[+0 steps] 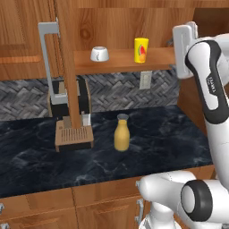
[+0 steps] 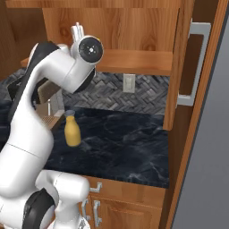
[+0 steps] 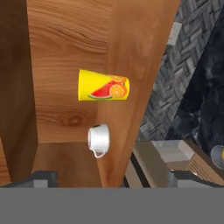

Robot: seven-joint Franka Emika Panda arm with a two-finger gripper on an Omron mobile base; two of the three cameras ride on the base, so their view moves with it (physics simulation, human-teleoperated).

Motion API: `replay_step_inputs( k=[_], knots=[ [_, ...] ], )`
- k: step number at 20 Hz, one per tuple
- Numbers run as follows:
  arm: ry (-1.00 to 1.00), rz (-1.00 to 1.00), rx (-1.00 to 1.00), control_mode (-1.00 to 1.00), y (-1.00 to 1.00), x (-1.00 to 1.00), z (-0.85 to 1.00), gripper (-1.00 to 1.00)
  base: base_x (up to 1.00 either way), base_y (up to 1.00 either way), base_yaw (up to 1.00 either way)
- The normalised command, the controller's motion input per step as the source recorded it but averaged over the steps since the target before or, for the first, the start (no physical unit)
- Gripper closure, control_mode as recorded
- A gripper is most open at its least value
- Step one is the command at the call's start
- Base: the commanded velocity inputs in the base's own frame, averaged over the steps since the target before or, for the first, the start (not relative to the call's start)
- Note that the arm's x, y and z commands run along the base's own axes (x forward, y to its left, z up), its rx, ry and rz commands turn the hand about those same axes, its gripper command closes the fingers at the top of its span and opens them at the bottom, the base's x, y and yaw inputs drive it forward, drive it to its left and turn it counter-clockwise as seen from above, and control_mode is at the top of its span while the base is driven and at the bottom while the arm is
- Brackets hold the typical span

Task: There is a tray on the dining counter. Grab the cup, mug, and pitcher and place them on the tray. The pitcher may be placed next to the tray if it cannot fit the tray.

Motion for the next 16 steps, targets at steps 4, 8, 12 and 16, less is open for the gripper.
replay_step_inputs(
  k=[4,8,12,16],
  knots=[
    [0.0,0.0,0.01,-1.0,0.0,0.34,0.0,-1.0,0.0,0.0,0.0],
    [0.0,0.0,0.01,-1.0,0.0,0.33,0.0,-1.0,0.0,0.0,0.0],
    [0.0,0.0,0.0,-1.0,0.0,0.35,0.0,-1.0,0.0,0.0,0.0],
    [0.0,0.0,0.0,-1.0,0.0,0.34,0.0,-1.0,0.0,0.0,0.0]
  ],
)
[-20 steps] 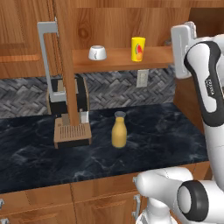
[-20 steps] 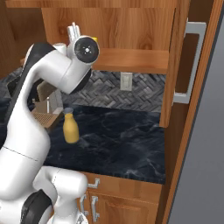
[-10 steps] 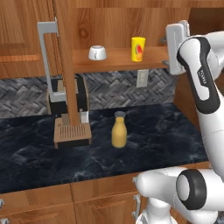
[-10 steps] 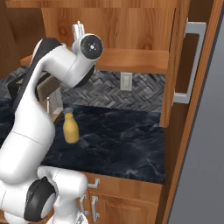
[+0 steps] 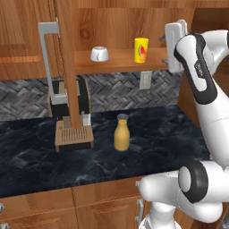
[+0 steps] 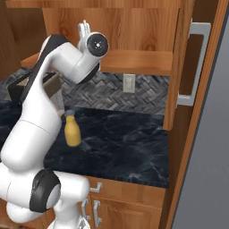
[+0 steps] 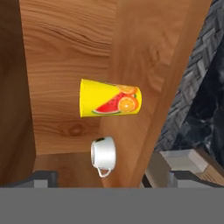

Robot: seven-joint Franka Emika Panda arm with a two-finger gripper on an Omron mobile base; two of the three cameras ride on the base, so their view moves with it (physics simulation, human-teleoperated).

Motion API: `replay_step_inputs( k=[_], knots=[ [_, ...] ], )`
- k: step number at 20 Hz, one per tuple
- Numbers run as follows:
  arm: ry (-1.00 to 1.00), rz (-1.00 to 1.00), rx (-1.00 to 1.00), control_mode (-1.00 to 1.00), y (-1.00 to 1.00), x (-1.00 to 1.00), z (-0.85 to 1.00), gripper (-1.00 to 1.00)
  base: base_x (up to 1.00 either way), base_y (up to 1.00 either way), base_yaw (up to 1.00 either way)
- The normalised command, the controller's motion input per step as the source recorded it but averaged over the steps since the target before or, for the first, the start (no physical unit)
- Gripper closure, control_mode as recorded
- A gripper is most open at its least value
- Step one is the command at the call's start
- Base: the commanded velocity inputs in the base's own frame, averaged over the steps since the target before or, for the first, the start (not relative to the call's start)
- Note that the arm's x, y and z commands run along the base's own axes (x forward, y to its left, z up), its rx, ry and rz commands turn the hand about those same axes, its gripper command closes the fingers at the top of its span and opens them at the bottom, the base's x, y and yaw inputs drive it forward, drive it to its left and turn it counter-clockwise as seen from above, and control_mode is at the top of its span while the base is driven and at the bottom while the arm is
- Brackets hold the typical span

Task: There is a tray on the dining counter. Grab the cup, mug, and pitcher and place them on the tray. The pitcher may be placed next to the tray if it cannot fit the tray.

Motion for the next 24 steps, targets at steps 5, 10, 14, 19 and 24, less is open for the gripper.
replay_step_inputs(
  k=[5,10,14,19,24],
  knots=[
    [0.0,0.0,0.0,-1.0,0.0,0.36,0.0,-1.0,0.0,0.0,0.0],
    [0.0,0.0,0.01,-1.0,-0.02,0.42,0.0,-1.0,0.0,0.0,0.0],
    [0.0,0.0,0.0,-1.0,0.0,0.41,0.0,-1.0,0.0,0.0,0.0],
    [0.0,0.0,0.0,-1.0,0.0,0.4,0.0,-1.0,0.0,0.0,0.0],
    [0.0,0.0,0.0,-1.0,0.0,0.45,-0.01,-1.0,0.0,0.0,0.0]
  ],
)
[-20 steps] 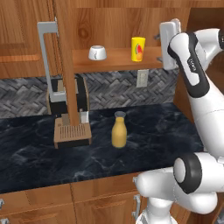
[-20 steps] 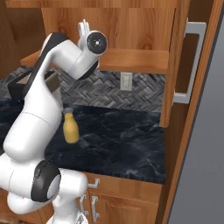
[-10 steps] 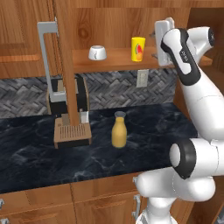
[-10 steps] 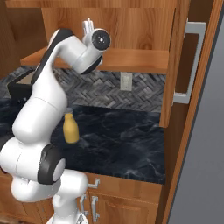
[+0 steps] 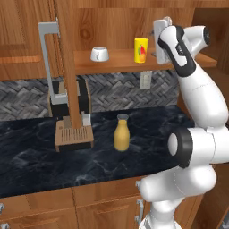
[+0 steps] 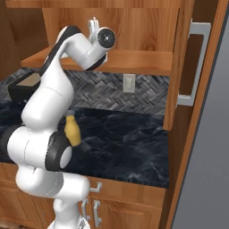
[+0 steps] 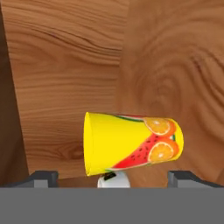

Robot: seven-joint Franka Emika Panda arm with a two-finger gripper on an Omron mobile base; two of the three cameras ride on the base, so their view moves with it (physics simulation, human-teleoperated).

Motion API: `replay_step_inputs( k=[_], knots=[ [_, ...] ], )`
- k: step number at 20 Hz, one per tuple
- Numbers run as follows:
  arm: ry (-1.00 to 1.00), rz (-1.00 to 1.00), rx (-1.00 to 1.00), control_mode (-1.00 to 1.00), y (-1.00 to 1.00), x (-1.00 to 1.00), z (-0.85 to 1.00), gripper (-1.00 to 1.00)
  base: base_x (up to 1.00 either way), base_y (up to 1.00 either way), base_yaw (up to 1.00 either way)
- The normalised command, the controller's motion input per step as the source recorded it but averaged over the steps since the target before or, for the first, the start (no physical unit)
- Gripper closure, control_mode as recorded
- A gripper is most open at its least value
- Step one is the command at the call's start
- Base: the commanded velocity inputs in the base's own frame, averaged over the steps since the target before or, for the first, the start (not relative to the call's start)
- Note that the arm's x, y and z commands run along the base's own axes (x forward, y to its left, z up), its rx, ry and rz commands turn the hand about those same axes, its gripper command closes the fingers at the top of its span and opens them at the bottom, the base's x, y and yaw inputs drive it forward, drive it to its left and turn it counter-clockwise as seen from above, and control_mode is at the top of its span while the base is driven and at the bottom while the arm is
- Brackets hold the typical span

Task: There is a tray on the dining counter. Grab the cup, mug, and pitcher and place them on the tray. The pitcher may be placed next to the tray if it cannot fit the tray.

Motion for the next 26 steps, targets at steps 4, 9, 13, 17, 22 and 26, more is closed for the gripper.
replay_step_inputs(
  k=[4,9,13,17,22,26],
  knots=[
    [0.0,0.0,0.0,-1.0,0.0,0.44,-0.06,-1.0,0.0,0.0,0.0],
    [0.02,0.0,0.0,-1.0,0.0,0.31,-0.17,-1.0,0.0,0.0,0.0],
    [0.06,0.0,0.0,-1.0,0.0,0.26,-0.24,-1.0,0.0,0.0,0.0],
    [0.07,0.0,0.0,-1.0,0.0,0.22,-0.23,-1.0,0.0,0.0,0.0],
    [0.06,0.0,0.0,-1.0,0.0,0.2,-0.16,-1.0,0.0,0.0,0.0],
    [0.07,0.0,0.0,-1.0,0.0,0.1,-0.16,-1.0,0.0,0.0,0.0]
  ],
)
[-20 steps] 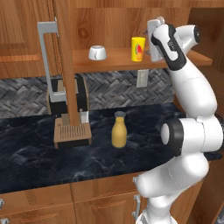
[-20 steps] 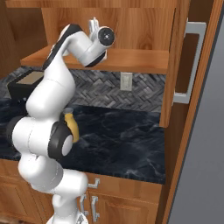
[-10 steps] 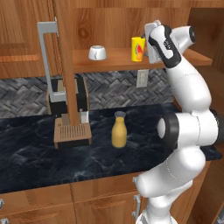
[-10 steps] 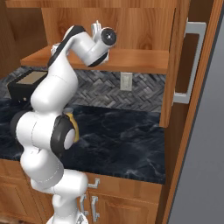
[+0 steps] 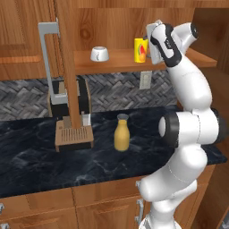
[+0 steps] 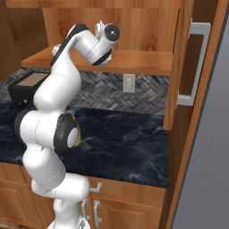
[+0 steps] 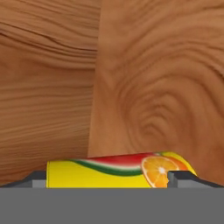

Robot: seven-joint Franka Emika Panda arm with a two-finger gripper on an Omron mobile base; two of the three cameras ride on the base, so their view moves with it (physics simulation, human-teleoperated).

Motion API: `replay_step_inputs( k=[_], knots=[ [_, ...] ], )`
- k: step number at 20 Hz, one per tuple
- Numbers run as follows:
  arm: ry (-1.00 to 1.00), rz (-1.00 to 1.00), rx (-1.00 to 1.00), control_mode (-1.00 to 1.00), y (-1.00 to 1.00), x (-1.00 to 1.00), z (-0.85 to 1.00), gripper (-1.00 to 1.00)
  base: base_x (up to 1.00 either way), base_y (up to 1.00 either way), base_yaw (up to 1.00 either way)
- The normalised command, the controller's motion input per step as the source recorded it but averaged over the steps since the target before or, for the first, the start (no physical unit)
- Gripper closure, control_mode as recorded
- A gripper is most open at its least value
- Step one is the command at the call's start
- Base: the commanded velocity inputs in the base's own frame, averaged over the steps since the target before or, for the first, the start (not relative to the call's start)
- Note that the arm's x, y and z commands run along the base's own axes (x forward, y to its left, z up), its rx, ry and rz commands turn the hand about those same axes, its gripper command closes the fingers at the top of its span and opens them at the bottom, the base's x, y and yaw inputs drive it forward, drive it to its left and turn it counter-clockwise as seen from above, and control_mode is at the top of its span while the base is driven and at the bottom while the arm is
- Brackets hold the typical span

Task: There is a tray on the dining counter. Grab the cup, mug, and pitcher and place them on the tray. The pitcher may be placed next to the tray if it cannot fit the tray.

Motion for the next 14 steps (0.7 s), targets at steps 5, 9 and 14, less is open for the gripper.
replay_step_inputs(
  k=[5,9,14],
  knots=[
    [0.04,0.0,0.0,-1.0,0.0,0.0,-0.09,-1.0,0.0,0.0,0.0],
    [0.01,0.0,0.0,-1.0,0.0,0.0,0.0,1.0,0.0,0.0,0.0],
    [0.0,0.0,0.0,-1.0,0.0,0.0,0.0,1.0,0.0,0.0,0.0]
  ],
)
